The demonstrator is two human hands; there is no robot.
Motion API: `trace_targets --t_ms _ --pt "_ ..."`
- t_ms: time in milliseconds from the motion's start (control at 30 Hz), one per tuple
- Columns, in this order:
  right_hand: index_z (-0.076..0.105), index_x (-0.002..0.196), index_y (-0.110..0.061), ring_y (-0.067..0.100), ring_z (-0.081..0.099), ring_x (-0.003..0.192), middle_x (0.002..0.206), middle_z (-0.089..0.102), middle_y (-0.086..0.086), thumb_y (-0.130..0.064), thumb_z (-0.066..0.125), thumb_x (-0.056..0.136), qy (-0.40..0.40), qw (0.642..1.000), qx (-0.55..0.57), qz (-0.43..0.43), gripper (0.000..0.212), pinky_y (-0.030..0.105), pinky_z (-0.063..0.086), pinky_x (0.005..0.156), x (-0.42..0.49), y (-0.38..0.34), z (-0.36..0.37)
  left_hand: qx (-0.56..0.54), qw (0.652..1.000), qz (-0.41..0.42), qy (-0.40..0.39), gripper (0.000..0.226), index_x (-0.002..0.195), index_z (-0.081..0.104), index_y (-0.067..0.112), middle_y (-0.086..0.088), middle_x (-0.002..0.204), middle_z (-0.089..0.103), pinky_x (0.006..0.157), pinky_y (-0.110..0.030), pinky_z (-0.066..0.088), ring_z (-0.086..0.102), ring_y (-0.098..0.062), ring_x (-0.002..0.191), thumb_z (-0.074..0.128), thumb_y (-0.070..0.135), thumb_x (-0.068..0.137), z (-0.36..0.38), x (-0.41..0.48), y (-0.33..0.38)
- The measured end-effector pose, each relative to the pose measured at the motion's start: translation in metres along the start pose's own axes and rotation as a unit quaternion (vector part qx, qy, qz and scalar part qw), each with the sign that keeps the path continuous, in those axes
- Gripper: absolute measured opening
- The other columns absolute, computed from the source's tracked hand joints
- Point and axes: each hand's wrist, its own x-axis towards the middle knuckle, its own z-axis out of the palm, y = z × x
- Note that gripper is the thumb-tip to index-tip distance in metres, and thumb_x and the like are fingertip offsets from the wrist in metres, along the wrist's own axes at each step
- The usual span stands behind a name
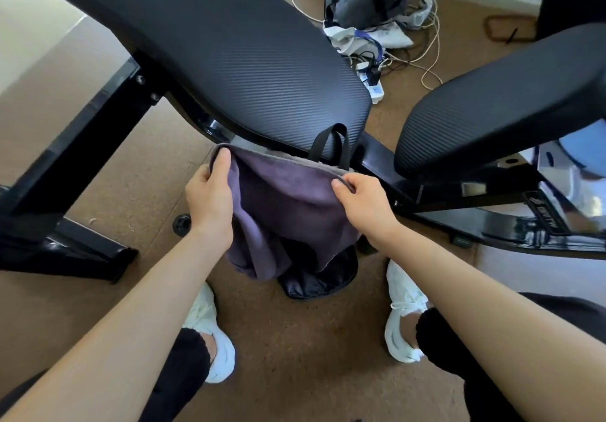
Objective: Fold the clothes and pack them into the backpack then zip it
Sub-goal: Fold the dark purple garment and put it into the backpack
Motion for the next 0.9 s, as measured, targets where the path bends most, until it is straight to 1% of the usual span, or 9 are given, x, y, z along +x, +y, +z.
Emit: trace_targets --t_ms 100,200,267,333,433,500,667,833,900 --pt "0.068 0.09 -0.016 0.011 0.063 0.085 0.086 0.07 -0.005 -0.032 0.069 0.093 -0.009 0.999 -0.01 -0.047 0.016 0.03 0.048 0.077 -0.002 -0.004 -0.001 0.04 0.995 0.061 -0.062 0.016 0.085 0.067 0.026 0.009 0.085 0.069 0.081 -0.028 0.053 0.064 -0.006 0.083 0.066 0.036 0.097 0.006 -0.004 -0.007" --pt "0.064 0.125 -0.024 0.011 0.063 0.109 0.115 0.069 -0.011 -0.039 0.08 0.083 -0.047 0.995 -0.011 -0.089 0.047 0.032 0.049 0.098 -0.004 -0.008 -0.002 0.081 0.98 0.095 -0.156 0.015 0.088 0.075 0.028 0.013 0.083 0.073 0.077 -0.024 0.051 0.066 -0.003 0.082 0.066 0.024 0.099 0.016 -0.014 -0.01" --pt "0.055 0.14 -0.028 0.011 0.064 0.1 0.108 0.068 -0.011 -0.039 0.083 0.08 -0.077 0.99 -0.001 -0.117 0.068 0.036 0.052 0.097 -0.005 -0.011 -0.002 0.115 0.962 0.115 -0.219 0.017 0.084 0.076 0.022 0.007 0.08 0.072 0.076 -0.029 0.051 0.064 -0.009 0.08 0.067 0.022 0.098 0.021 -0.02 -0.011" --pt "0.053 0.144 -0.03 0.004 0.062 0.083 0.094 0.063 -0.021 -0.035 0.084 0.08 -0.112 0.985 0.013 -0.134 0.071 0.032 0.054 0.09 -0.004 -0.015 -0.003 0.144 0.945 0.138 -0.26 0.019 0.083 0.077 0.018 0.0 0.079 0.073 0.075 -0.033 0.05 0.063 -0.011 0.079 0.066 0.021 0.098 0.025 -0.023 -0.012" --pt "0.069 0.122 -0.025 0.007 0.065 0.084 0.093 0.071 -0.014 -0.031 0.074 0.09 -0.128 0.977 -0.018 -0.169 0.033 0.033 0.053 0.082 -0.002 -0.019 -0.003 0.152 0.931 0.15 -0.297 0.017 0.086 0.08 0.014 -0.01 0.084 0.077 0.075 -0.032 0.052 0.066 -0.011 0.079 0.068 0.02 0.098 0.029 -0.028 -0.009" --pt "0.073 0.099 -0.016 0.004 0.059 0.073 0.078 0.067 -0.009 -0.026 0.067 0.096 -0.116 0.98 -0.021 -0.16 0.012 0.03 0.047 0.072 -0.001 -0.021 -0.005 0.164 0.923 0.16 -0.308 0.014 0.087 0.08 0.014 -0.01 0.084 0.076 0.075 -0.034 0.054 0.067 -0.011 0.079 0.071 0.02 0.096 0.03 -0.027 -0.01" --pt "0.072 0.085 -0.009 0.008 0.055 0.069 0.078 0.069 0.014 -0.025 0.061 0.099 -0.035 0.997 0.011 -0.069 0.023 0.036 0.048 0.074 0.005 -0.023 -0.015 0.207 0.913 0.171 -0.306 0.005 0.088 0.075 0.025 0.004 0.081 0.077 0.07 -0.029 0.055 0.069 -0.009 0.074 0.077 0.021 0.09 0.028 -0.022 -0.015" --pt "0.062 0.077 0.0 0.015 0.051 0.067 0.07 0.056 0.015 -0.022 0.057 0.101 0.053 0.991 0.122 0.008 0.033 0.034 0.043 0.066 0.01 -0.03 -0.024 0.244 0.909 0.161 -0.296 0.022 0.077 0.068 0.014 -0.009 0.075 0.071 0.068 -0.034 0.049 0.059 -0.011 0.067 0.083 0.027 0.085 0.022 -0.014 -0.019" --pt "0.055 0.074 0.002 0.018 0.047 0.068 0.07 0.051 0.009 -0.022 0.056 0.101 0.102 0.977 0.183 0.049 0.037 0.034 0.04 0.066 0.015 -0.029 -0.028 0.265 0.905 0.165 -0.29 0.025 0.072 0.065 0.018 0.0 0.066 0.066 0.065 -0.033 0.047 0.056 -0.009 0.064 0.083 0.03 0.085 0.02 -0.012 -0.02"
